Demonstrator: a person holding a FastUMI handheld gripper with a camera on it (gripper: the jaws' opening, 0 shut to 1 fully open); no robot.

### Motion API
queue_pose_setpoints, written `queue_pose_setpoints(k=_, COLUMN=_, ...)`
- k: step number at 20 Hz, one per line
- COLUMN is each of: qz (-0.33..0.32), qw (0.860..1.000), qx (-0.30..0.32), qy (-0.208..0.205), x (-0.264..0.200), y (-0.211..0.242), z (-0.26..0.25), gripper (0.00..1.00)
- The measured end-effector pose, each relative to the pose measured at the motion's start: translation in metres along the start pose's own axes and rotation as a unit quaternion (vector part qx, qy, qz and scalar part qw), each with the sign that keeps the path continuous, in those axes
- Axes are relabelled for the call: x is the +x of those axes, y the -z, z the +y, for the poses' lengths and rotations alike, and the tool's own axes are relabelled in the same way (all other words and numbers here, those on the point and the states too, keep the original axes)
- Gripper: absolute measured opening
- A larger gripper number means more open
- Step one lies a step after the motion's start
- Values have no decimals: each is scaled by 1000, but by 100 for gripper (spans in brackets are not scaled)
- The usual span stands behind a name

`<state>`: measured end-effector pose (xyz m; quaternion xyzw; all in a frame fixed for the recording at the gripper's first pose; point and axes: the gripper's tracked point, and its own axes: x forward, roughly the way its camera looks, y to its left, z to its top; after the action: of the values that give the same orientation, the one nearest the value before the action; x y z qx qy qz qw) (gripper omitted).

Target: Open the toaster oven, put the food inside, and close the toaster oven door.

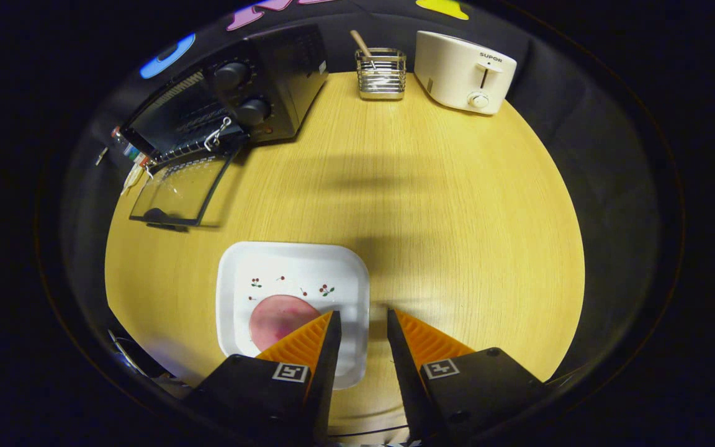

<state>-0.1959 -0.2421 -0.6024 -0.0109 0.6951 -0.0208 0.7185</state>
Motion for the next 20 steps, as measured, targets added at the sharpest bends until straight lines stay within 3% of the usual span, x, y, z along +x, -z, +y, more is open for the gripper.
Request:
queue_pose_setpoints(k=4, qz=23, qw=1000, qx=6, qy=-10, x=8, y=6, z=2, gripper=52)
queue_pose_setpoints(k=6, qz=40, qw=999, qx=26, qy=-16, x=10, y=0, z=3, gripper=19)
queue_pose_setpoints(k=18, qz=74, qw=996, qx=20, qy=-43, x=14, y=1, z=4, gripper=19)
queue_pose_setpoints(k=19, qz=78, qw=995, qx=29, qy=-53, x=13, y=-2, z=3, gripper=8)
queue_pose_setpoints(k=20, qz=82, qw=994, qx=37, qy=-63, x=13, y=-1, z=3, gripper=8)
